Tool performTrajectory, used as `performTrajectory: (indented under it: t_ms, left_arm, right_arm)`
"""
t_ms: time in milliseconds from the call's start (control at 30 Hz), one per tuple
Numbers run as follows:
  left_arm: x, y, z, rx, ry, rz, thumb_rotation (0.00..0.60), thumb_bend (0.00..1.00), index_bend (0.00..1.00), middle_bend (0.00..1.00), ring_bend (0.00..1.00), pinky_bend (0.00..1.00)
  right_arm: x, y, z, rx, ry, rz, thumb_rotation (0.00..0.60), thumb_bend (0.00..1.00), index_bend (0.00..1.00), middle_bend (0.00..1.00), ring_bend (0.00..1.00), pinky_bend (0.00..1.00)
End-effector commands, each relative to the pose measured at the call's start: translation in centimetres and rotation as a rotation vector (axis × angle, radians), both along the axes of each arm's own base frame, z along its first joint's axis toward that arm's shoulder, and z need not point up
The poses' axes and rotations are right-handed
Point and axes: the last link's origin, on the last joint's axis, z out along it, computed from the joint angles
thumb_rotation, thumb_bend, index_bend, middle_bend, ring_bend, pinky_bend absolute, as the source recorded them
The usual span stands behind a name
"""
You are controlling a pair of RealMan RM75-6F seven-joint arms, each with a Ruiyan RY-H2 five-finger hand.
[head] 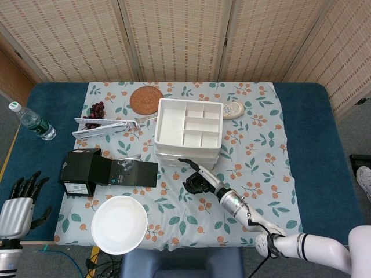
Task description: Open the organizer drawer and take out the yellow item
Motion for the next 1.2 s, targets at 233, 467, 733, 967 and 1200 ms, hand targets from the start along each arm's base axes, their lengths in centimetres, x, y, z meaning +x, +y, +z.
performTrajectory:
  t_ms: [233,467,733,967,1200]
  left_arm:
    - [0.0,-0.1,0.0,-0.003,-0.002,-0.002,0.6,0.32,0.15,0.07,0.12,0.06]
    - [0.1,0.0,0.0,-0.001,-0.005,-0.009,0.6,0.32,0.15,0.07,0.12,0.06]
    - [0.3,0.2,-0.1,-0.006,-0.004,-0.015,0.6,0.32,0.15,0.07,0.12,0.06]
    - [0.5,0.4,-0.4,-0.016,-0.004,-0.02,0.6,0.32,0.15,0.07,0.12,0.06]
    - [0.5,0.4,-0.5,-0.022,-0.001,-0.019,0.6,0.32,0.15,0.07,0.12,0.06]
  right_arm:
    - [-0.9,1.0,0.7,0.018,0.012,-0.006,0.6,0.52,0.04,0.88,1.0,1.0]
    - [-1.5,3.3,3.4,0.022,0.06,0.06,0.6,0.52,0.04,0.87,1.0,1.0]
    - [-1.2,4.4,8.1,-0.148,0.175,0.199,0.6,0.57,0.04,0.87,1.0,1.0]
    - [-0.8,3.6,10.1,-0.255,0.314,0.236,0.6,0.61,0.04,0.89,1.0,1.0]
    - [-0.7,2.4,10.1,-0.266,0.408,0.227,0.6,0.62,0.04,0.89,1.0,1.0]
